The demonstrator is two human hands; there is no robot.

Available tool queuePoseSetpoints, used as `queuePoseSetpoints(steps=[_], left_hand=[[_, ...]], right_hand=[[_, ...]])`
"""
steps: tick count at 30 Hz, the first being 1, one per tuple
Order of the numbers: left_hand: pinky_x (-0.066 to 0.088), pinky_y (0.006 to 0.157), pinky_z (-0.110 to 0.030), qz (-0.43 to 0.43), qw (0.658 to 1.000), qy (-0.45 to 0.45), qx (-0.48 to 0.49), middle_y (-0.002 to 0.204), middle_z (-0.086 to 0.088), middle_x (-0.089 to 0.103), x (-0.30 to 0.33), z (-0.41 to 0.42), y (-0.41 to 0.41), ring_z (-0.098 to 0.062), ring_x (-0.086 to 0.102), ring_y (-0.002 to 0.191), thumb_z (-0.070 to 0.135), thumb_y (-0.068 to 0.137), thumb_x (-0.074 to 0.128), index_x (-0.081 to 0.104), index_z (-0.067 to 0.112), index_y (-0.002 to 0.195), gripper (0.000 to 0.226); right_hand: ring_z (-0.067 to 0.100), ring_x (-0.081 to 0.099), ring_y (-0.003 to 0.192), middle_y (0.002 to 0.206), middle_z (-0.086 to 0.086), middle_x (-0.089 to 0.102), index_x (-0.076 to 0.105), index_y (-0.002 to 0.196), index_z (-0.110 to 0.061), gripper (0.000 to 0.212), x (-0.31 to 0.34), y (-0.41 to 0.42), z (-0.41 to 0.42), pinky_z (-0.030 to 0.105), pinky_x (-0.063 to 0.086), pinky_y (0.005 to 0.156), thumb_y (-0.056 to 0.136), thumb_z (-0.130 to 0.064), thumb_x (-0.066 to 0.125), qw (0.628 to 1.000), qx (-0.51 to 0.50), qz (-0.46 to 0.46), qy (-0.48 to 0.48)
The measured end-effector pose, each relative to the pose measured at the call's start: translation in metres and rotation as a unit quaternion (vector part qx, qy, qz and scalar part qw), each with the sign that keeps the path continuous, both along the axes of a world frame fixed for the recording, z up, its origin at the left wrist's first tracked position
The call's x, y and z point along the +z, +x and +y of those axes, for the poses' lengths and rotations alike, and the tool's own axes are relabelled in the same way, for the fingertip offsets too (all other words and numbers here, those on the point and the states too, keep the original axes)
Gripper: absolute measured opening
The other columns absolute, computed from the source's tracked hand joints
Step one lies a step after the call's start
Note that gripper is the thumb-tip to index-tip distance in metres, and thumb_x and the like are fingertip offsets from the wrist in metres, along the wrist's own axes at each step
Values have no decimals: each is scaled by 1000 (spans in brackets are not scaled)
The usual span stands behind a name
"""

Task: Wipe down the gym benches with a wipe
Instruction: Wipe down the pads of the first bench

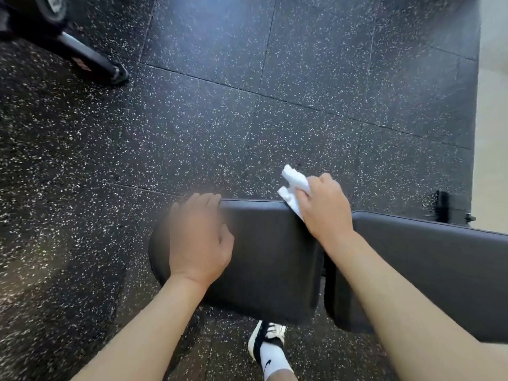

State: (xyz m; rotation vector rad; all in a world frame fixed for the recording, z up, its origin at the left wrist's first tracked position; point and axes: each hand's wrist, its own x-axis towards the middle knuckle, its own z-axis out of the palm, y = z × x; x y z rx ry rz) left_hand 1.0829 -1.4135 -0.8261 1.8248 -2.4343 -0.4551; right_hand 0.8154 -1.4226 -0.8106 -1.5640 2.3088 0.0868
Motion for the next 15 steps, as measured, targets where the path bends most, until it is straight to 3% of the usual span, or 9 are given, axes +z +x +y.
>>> queuePoseSetpoints(steps=[3,6,9,12,15], left_hand=[[23,125,-58,2,1000,-11,4,148,-7,50,-2,0,-3,-35,44,142,34,87,52,52,12,147,65],[23,125,-58,-9,1000,-11,1,150,-7,50,-5,-1,-3,-35,44,143,34,85,51,53,11,148,66],[27,122,-62,-33,999,1,3,149,-12,52,-5,-3,-5,-38,45,142,34,84,49,54,5,146,68],[28,120,-63,-42,999,5,3,149,-13,51,-5,-3,-5,-39,45,143,34,82,48,53,5,146,70],[25,122,-63,-37,999,-1,2,151,-12,50,-5,-4,-6,-39,44,143,34,82,49,52,7,148,71]], right_hand=[[24,46,98,95,-3,43,54,100,-31,37,-9,22,-8,36,35,73,109,-55,27,997,73,-3,7],[26,56,90,90,0,54,64,90,-24,48,-13,68,-35,36,29,65,105,-62,38,993,114,-22,-18],[27,59,91,94,2,62,70,95,-19,52,-20,103,-60,37,31,66,106,-60,40,985,146,-88,-2],[28,61,88,89,2,62,71,91,-18,54,-20,91,-59,37,32,64,105,-62,43,982,137,-131,-7],[29,61,81,76,-2,56,71,89,-22,56,-18,36,-41,35,34,59,101,-68,41,988,108,-112,-15]])
